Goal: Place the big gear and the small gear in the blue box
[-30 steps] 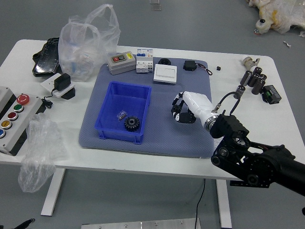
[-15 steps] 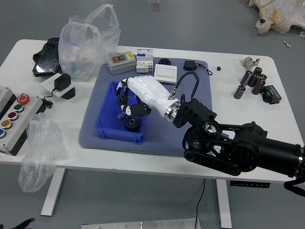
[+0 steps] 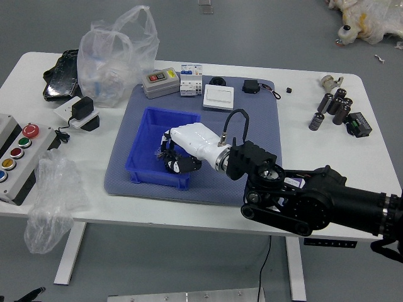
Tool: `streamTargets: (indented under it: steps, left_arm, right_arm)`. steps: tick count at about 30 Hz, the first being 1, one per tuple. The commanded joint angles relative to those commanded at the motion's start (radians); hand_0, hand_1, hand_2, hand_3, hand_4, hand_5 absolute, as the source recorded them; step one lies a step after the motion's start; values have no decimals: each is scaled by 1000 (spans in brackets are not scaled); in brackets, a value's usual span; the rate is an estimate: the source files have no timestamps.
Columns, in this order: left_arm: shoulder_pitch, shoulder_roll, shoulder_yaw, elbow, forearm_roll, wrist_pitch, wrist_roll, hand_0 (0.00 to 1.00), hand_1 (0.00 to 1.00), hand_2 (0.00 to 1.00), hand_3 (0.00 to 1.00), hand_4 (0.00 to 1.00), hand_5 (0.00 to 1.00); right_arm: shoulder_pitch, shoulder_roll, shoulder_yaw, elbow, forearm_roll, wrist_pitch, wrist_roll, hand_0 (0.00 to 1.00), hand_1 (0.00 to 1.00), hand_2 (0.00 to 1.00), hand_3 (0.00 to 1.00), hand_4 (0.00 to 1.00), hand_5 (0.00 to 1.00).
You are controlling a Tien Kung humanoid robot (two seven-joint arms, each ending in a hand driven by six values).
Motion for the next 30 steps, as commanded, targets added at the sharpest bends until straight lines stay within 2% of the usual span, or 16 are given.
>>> streamTargets:
  steps: [1,2,11,13,14,17,19,20,23,25,26,30]
  left_arm:
    - [0,0,0,0,0,0,0,652,566,563,724,746,674]
    - [0,0,0,0,0,0,0,652,564,564,725,746,675]
    - [2,0,4,1,-5,1,-2,652,564,565,725,747,674]
    - [2,0,5,1,-7,1,-3,652,564,565,725,747,674]
    - [1,0,6,1,-8,1,-4,652,566,564,725,747,675]
    - [1,-1,9,2,-12,2,-6,652,566,564,725,747,675]
    - [2,0,9,2,-12,1,-6,652,566,564,725,747,675]
    - [2,0,10,2,-13,1,-7,652,564,563,725,748,677]
    - [5,1,13,3,-18,2,-9,652,564,563,725,748,677]
    - [9,1,12,3,-18,2,-9,652,564,563,725,748,677]
    - [10,1,12,4,-18,2,-9,652,566,564,725,748,679]
    - [11,2,18,6,-23,2,-16,652,566,564,725,748,679]
  right_arm:
    - [-1,0,1,-1,0,0,0,717,811,837,746,434,170]
    - [-3,0,3,-1,0,0,0,748,841,878,838,469,167]
    - [-25,-8,50,2,-17,-19,11,750,849,881,859,500,162]
    - [-39,-16,82,13,-16,-42,23,750,849,881,859,500,162]
    - [-51,-24,103,24,-9,-59,32,729,833,860,819,516,181]
    - [-94,-52,168,59,33,-111,68,729,833,860,819,516,181]
    - [-135,-78,221,92,85,-155,111,729,833,860,819,516,181]
    - [-156,-89,250,105,118,-177,135,773,806,822,800,561,219]
    - [-224,-122,346,129,228,-226,223,773,806,822,800,561,219]
    - [-271,-139,415,135,306,-228,290,773,806,822,800,561,219]
    - [-297,-147,451,137,346,-222,328,805,757,787,761,724,485]
    - [-403,-167,594,144,508,-159,479,805,757,787,761,724,485]
